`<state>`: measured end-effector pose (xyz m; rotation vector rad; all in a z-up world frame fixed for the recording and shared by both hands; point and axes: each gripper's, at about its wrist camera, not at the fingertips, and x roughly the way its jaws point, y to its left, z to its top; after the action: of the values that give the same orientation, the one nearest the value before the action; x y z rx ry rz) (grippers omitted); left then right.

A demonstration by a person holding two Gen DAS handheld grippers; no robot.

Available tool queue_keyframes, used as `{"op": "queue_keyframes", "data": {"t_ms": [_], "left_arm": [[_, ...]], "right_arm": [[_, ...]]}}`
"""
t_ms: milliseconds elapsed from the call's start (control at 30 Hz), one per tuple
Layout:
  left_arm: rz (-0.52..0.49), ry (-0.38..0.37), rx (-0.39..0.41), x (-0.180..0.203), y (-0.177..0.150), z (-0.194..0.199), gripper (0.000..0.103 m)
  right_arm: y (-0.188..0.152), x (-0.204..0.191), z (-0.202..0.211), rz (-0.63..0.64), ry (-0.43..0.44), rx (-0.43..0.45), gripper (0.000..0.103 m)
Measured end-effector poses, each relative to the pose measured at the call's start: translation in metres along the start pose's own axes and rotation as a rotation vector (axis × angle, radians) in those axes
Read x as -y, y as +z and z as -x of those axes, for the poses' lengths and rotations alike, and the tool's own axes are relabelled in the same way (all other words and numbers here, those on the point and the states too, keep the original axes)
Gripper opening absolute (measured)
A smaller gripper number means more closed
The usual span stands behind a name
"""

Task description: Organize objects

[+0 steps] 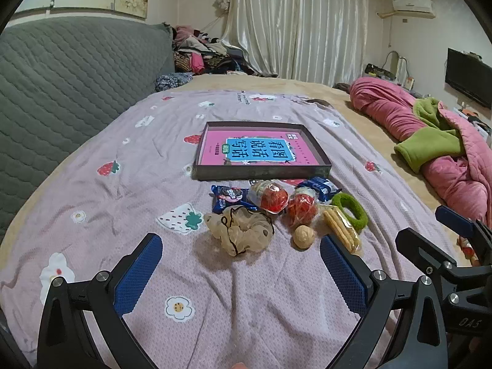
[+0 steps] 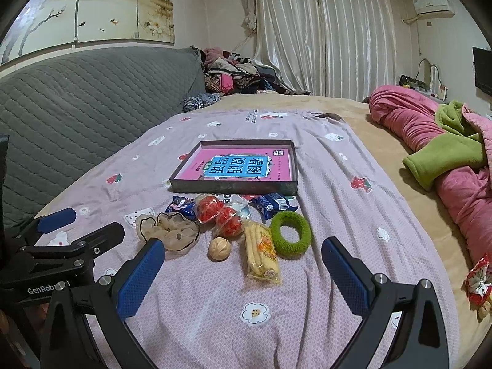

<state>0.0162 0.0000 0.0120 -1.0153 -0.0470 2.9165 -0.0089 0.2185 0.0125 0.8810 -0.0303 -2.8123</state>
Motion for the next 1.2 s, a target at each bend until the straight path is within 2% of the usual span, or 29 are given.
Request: {"op": "queue_keyframes", "data": {"t_ms": [367, 667, 900, 1200], "left_arm": [[0.004, -0.017, 0.023, -0.001, 0.005, 0.008, 0.102], [-0.011, -0.029, 0.041, -0.006, 0.039, 0.008, 0.102], [-0.041, -0.011, 0.010, -0.011, 0.064, -0.014, 0.102], [-0.046, -0.059, -0.028, -0.016, 0.076, -0.049, 0.102]], "right_arm": [[0.010, 0.001, 0.011, -0.005, 0.012, 0.028, 0.103], [0.036, 0.003, 0.008, 0.006, 0.010, 0.044, 0.103], [0.055, 0.000, -0.006, 0.031, 0.002, 0.034, 0.103], [0.064, 0.003, -0.037, -0.001, 0.028, -0.003, 0.103]]}}
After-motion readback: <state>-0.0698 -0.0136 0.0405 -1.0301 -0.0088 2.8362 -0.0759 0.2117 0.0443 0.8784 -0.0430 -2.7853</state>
